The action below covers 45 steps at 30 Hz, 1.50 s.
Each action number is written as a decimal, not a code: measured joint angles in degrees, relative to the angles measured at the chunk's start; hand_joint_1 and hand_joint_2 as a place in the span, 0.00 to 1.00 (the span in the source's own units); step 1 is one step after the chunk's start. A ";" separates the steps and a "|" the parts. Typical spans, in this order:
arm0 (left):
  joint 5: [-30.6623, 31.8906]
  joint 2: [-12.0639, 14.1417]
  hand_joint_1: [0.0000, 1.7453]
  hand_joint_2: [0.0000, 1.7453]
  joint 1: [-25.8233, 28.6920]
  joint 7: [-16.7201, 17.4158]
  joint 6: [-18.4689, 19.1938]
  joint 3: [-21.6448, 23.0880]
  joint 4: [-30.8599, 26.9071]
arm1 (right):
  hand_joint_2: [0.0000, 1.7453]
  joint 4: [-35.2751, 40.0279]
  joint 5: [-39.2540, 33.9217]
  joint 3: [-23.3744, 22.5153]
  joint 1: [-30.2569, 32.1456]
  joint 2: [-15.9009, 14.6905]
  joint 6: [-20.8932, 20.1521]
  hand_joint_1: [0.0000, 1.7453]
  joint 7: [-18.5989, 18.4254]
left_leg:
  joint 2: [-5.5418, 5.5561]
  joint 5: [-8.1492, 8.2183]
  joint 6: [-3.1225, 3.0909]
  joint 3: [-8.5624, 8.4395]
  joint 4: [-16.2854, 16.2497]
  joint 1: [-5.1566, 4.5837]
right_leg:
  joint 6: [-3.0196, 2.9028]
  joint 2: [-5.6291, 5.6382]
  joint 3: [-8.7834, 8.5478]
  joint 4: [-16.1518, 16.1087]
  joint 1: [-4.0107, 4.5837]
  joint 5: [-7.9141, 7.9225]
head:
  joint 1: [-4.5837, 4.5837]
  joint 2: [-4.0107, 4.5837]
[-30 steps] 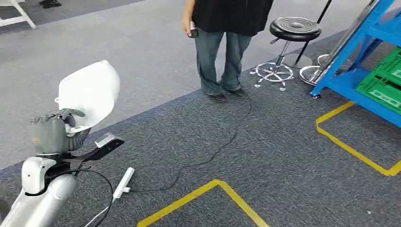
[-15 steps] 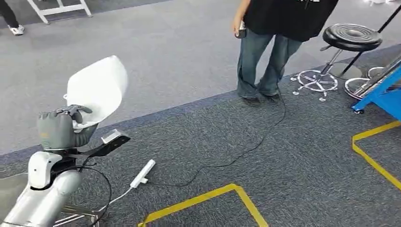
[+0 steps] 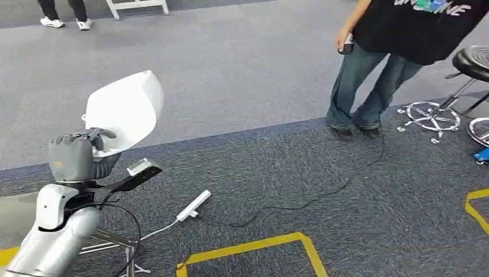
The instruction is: Take the parts from the cabinet and place them on the table.
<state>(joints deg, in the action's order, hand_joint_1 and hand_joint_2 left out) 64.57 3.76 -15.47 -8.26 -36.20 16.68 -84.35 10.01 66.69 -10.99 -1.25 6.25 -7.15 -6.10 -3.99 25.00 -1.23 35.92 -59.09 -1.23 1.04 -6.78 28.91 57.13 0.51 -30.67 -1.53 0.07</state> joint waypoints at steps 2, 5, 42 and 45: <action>0.09 0.04 1.00 1.00 0.08 0.20 0.00 0.04 0.04 | 0.00 0.11 0.07 -0.02 -0.20 -0.04 0.28 0.00 0.09 | 1.54 -0.41 -0.72 -0.46 0.92 0.67 | 0.79 -0.25 -0.11 0.05 -0.13 -0.71 | 0.00 0.00; 0.26 -0.13 1.00 1.00 -0.39 0.46 -0.02 0.09 0.07 | 0.00 0.11 0.11 -0.02 -0.15 -0.11 0.37 0.00 0.52 | 3.48 -0.52 -1.36 -0.44 1.07 0.83 | 1.28 6.25 4.63 9.79 -0.59 -5.38 | -0.46 0.00; 1.62 0.07 1.00 1.00 0.23 1.42 0.24 0.55 0.20 | 0.00 0.24 0.77 -0.22 -0.45 -0.13 0.22 0.00 1.14 | 8.69 0.08 -1.08 -1.07 0.53 1.11 | 1.23 8.45 4.00 4.77 -0.85 2.04 | -0.57 0.00; 1.70 0.04 1.00 1.00 0.11 1.55 0.22 0.55 0.20 | 0.00 0.09 0.83 -0.22 -0.26 -0.13 0.13 0.00 0.98 | 10.58 -0.47 0.01 0.35 0.07 1.19 | 1.03 12.15 2.21 0.93 -1.30 1.01 | -0.53 0.00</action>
<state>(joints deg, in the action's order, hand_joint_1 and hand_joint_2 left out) 66.27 3.80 -15.35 -6.71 -35.98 17.22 -84.15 10.10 67.52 -11.21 -1.51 6.12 -7.02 -5.11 6.59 24.52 -1.22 36.26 -59.03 -0.03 2.07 5.37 31.11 58.06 -0.79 -29.66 -2.06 0.07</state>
